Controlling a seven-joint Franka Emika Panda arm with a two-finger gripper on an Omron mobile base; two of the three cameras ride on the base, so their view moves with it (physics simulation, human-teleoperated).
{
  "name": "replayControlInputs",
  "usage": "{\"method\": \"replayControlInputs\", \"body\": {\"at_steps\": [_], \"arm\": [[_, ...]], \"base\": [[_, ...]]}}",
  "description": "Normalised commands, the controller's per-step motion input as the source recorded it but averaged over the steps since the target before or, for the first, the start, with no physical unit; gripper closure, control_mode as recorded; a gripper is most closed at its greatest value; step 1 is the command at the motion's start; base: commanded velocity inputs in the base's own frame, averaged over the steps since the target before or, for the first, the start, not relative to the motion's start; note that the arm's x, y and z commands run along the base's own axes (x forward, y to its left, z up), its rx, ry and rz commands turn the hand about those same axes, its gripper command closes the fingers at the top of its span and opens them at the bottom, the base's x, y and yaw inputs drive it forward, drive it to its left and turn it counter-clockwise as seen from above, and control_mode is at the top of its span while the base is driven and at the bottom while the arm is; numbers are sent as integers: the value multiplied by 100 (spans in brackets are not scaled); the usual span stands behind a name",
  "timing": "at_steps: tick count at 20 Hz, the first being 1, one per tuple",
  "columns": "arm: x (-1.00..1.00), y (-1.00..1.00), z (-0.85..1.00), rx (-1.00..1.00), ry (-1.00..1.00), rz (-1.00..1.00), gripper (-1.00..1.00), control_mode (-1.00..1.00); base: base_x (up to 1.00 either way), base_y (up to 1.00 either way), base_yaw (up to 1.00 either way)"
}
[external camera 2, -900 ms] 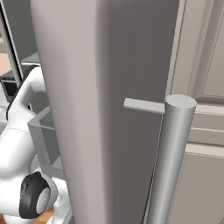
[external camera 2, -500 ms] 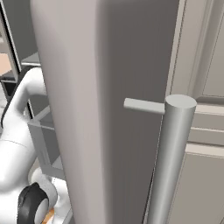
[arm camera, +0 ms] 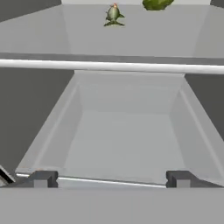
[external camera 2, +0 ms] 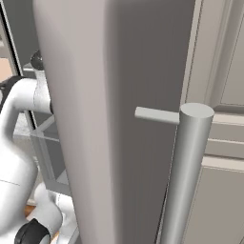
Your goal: Take the fish out of the fridge, briefly rinse it in the sink, and place it on the tray next to the sink.
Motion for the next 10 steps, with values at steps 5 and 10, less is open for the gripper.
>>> {"method": "replayControlInputs", "body": {"at_steps": [5, 10], "arm": [[33, 5, 80, 0, -36, 0, -100, -100], [88, 9, 47, 0, -11, -1, -100, -100]], "base": [[0, 0, 0], [0, 0, 0]]}}
